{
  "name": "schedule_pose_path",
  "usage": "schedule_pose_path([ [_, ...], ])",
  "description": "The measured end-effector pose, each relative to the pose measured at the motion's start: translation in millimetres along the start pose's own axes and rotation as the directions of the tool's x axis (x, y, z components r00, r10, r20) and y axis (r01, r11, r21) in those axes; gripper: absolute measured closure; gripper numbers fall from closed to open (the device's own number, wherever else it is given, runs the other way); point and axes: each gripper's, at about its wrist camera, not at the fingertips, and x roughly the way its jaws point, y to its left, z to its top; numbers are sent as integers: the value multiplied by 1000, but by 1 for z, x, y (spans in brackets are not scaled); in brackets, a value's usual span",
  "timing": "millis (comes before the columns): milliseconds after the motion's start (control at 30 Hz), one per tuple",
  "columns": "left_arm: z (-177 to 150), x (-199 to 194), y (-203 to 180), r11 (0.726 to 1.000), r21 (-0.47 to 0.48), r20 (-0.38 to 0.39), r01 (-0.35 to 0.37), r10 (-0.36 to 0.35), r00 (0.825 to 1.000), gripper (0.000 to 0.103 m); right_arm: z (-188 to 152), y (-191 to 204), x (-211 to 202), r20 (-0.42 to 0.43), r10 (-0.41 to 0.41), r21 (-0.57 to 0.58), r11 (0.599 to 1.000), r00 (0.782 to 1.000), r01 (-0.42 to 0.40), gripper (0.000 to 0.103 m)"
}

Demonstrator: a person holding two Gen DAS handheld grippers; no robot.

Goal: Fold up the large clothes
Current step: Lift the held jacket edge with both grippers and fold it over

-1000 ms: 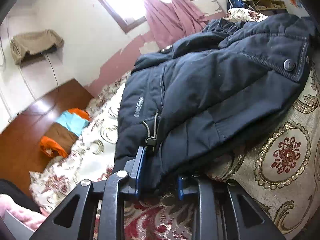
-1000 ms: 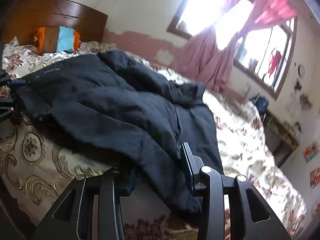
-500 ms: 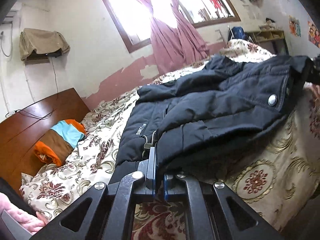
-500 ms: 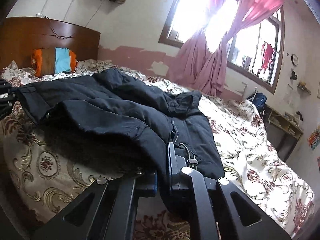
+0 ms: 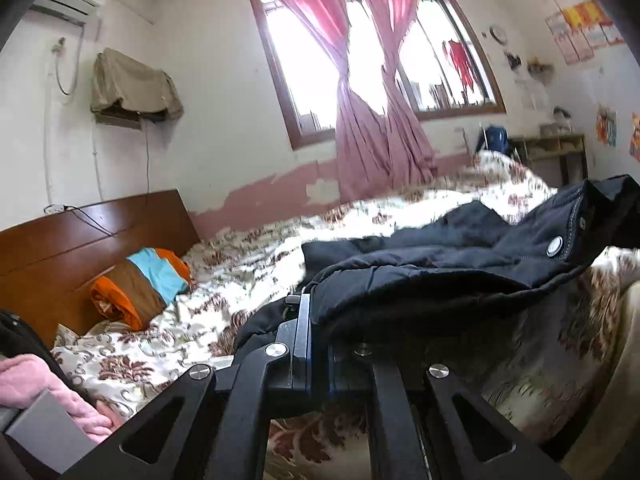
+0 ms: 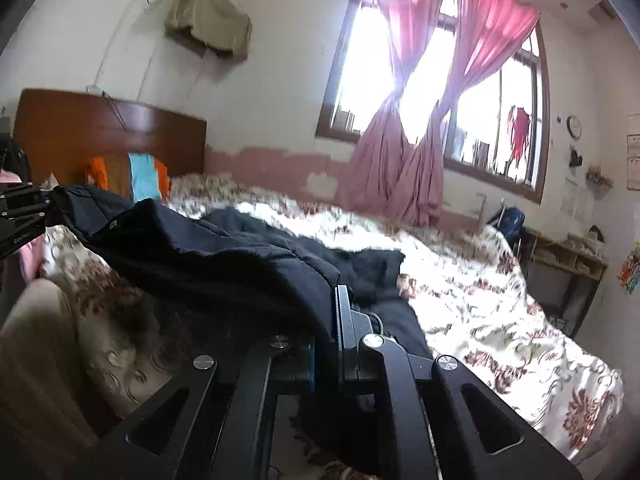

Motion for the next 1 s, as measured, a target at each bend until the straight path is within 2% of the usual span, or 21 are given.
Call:
schedule_pose_path([
  [133, 25, -1, 13, 999, -29, 47, 13, -11, 999, 98, 22, -10, -7, 69, 14, 33, 999, 998, -16, 97],
  [233, 46, 11, 17, 999, -27, 90, 17, -14, 996, 98, 39, -14, 1, 117, -10, 26, 1000, 993, 7, 97],
  [433, 86, 60, 19, 1000, -13, 121, 17, -15, 992, 98, 64, -18, 48, 154, -45, 7, 999, 987, 45, 97],
  [633, 99, 124, 13, 1000, -9, 77, 15, -14, 997, 97, 79, -31, 117, 94, -23, 61, 998, 995, 18, 97],
  [733, 101, 148, 11, 1000, -16, 62, 6, -5, 998, 97, 80, -31, 146, 84, -24, 53, 998, 996, 20, 97],
  [867, 120, 186, 10, 1000, -14, 60, -22, 23, 998, 98, 102, -34, 186, 83, -31, 12, 999, 996, 30, 97],
  [1000, 140, 238, 4, 1000, 5, 17, -29, 29, 999, 98, 122, -47, 235, 25, -13, 42, 999, 1000, 12, 97],
])
